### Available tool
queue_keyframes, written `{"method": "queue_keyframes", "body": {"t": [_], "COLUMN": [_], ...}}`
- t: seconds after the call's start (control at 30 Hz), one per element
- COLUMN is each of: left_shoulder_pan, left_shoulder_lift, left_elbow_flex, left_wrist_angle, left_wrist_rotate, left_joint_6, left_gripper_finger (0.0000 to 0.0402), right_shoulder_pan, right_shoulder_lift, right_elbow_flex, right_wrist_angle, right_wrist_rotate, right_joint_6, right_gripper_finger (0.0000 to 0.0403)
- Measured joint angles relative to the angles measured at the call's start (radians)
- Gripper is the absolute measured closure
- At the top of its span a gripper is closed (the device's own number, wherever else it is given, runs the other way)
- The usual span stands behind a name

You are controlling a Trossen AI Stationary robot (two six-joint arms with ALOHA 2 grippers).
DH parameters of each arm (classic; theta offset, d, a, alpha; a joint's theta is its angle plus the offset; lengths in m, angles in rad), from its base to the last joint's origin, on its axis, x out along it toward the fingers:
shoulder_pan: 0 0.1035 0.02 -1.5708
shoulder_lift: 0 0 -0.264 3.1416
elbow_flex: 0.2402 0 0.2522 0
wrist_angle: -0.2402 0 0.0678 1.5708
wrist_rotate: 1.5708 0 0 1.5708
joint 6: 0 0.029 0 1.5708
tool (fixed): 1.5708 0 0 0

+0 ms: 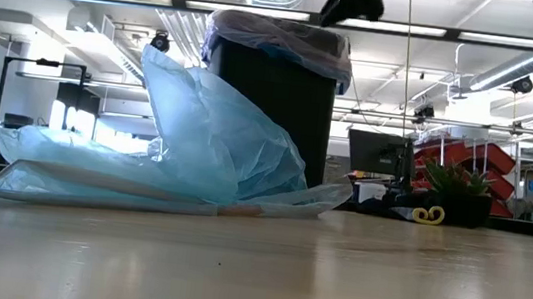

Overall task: Place trash/remove bag and relplace
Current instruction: Remove the pink trash bag from the trash bin

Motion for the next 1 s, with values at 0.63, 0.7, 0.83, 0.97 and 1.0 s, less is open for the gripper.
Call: {"method": "queue_keyframes", "body": {"t": [0.63,0.7,0.83,0.97,1.0], "left_shoulder_pan": [0.131,0.167,0.215,0.254,0.27], "left_shoulder_lift": [0.058,0.065,0.064,0.053,0.048], "left_elbow_flex": [-0.011,-0.035,-0.139,-0.248,-0.266], "left_wrist_angle": [-0.485,-0.535,-0.472,-0.36,-0.357], "left_wrist_rotate": [0.003,0.017,0.109,0.217,0.25], "left_joint_6": [-0.636,-0.703,-0.756,-0.775,-0.795], "left_gripper_finger": [0.0051,0.0051,0.0051,0.0051,0.0051], "right_shoulder_pan": [0.225,0.245,0.279,0.296,0.3], "right_shoulder_lift": [-0.146,-0.148,-0.164,-0.158,-0.155], "right_elbow_flex": [-0.04,-0.085,-0.24,-0.403,-0.437], "right_wrist_angle": [-0.292,-0.22,0.054,0.331,0.388], "right_wrist_rotate": [-0.143,-0.143,-0.143,-0.145,-0.145], "right_joint_6": [0.774,0.833,0.934,1.067,1.107], "right_gripper_finger": [0.019,0.019,0.0192,0.019,0.019]}}
